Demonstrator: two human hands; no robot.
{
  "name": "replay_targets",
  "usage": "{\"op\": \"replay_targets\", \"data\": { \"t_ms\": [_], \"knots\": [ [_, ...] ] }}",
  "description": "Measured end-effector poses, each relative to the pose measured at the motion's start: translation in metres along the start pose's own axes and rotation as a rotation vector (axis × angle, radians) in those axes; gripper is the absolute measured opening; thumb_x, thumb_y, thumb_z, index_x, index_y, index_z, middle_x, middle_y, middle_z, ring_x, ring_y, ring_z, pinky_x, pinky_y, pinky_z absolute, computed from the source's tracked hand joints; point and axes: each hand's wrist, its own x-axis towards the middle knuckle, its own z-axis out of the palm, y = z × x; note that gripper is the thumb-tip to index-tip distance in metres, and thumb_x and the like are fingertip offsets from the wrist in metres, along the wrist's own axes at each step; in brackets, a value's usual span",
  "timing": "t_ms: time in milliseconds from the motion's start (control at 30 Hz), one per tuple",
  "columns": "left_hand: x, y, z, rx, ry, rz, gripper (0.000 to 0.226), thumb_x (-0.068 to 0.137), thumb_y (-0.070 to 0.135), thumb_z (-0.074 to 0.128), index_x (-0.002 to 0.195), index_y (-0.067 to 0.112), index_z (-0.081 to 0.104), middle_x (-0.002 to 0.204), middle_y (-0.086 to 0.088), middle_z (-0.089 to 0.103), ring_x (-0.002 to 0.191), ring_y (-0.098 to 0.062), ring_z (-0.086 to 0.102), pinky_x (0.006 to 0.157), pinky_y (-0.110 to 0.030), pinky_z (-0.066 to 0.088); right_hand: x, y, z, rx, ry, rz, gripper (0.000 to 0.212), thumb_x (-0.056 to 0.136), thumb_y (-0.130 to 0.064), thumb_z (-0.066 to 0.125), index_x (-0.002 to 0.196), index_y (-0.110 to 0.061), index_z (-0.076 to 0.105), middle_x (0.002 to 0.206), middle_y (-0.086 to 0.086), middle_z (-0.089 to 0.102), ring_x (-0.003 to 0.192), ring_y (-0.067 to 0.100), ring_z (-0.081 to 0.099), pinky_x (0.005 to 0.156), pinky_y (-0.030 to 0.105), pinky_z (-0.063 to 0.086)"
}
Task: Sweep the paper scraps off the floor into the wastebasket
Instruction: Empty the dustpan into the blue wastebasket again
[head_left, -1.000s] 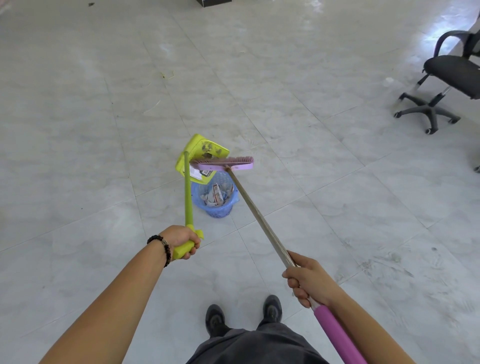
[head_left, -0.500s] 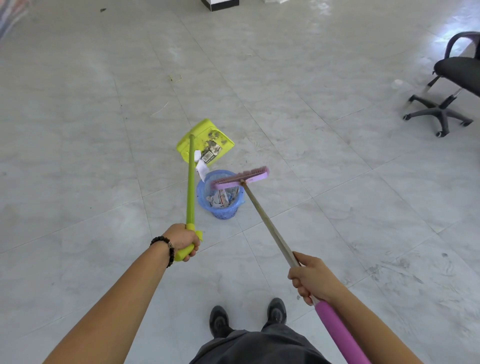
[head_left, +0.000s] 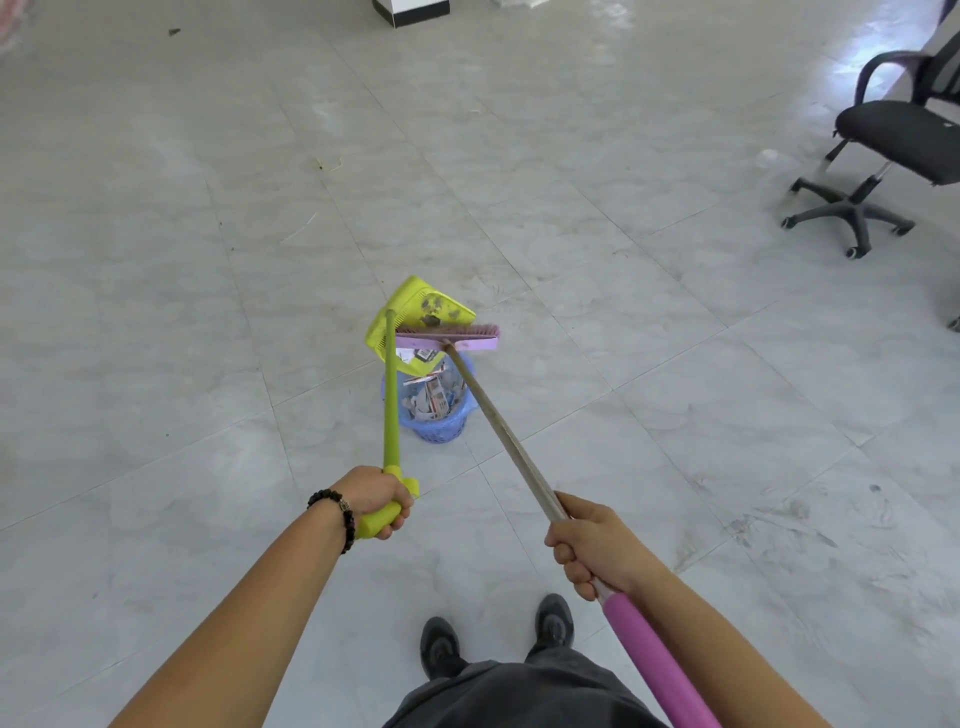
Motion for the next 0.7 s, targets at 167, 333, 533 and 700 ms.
{"op": "replay_targets", "data": {
  "t_ms": [167, 333, 533, 700],
  "knots": [
    [0.004, -0.001, -0.005, -0.046, 0.003, -0.015, 0.016, 0.090, -0.006, 0.053, 0.105, 0.000, 0.056, 0.066, -0.013, 0.052, 0.047, -0.020, 0.049, 0.034, -0.017, 0.036, 0.006, 0.002, 0.006, -0.161, 0.053, 0.019, 0.034, 0.082, -0.001, 0.047, 0.114, 0.000, 0.057, 0.059, 0.004, 0.045, 0.040, 0.012, 0.037, 0.039, 0.021, 0.033],
    [0.004, -0.008, -0.011, -0.044, 0.000, -0.023, 0.015, 0.090, -0.005, 0.053, 0.105, -0.001, 0.056, 0.066, -0.012, 0.052, 0.049, -0.020, 0.048, 0.035, -0.018, 0.036, -0.002, 0.004, -0.013, -0.058, 0.038, 0.073, 0.027, 0.084, 0.003, 0.049, 0.109, 0.005, 0.058, 0.052, 0.001, 0.045, 0.039, 0.011, 0.034, 0.036, 0.019, 0.030],
    [0.007, -0.006, -0.001, -0.038, -0.005, -0.032, 0.010, 0.091, -0.006, 0.051, 0.092, 0.003, 0.055, 0.064, -0.011, 0.050, 0.050, -0.020, 0.046, 0.039, -0.019, 0.033, -0.011, 0.003, -0.015, 0.014, -0.021, 0.020, 0.030, 0.087, 0.005, 0.049, 0.098, -0.019, 0.062, 0.053, 0.001, 0.043, 0.039, 0.011, 0.032, 0.034, 0.018, 0.029],
    [0.001, 0.002, 0.009, -0.064, -0.013, 0.001, 0.009, 0.091, -0.006, 0.052, 0.092, 0.001, 0.057, 0.066, -0.012, 0.051, 0.050, -0.020, 0.047, 0.037, -0.018, 0.034, 0.004, -0.006, 0.004, -0.087, -0.004, 0.022, 0.026, 0.085, 0.001, 0.048, 0.101, -0.014, 0.062, 0.055, 0.001, 0.045, 0.040, 0.011, 0.035, 0.037, 0.020, 0.031]
  ]
}}
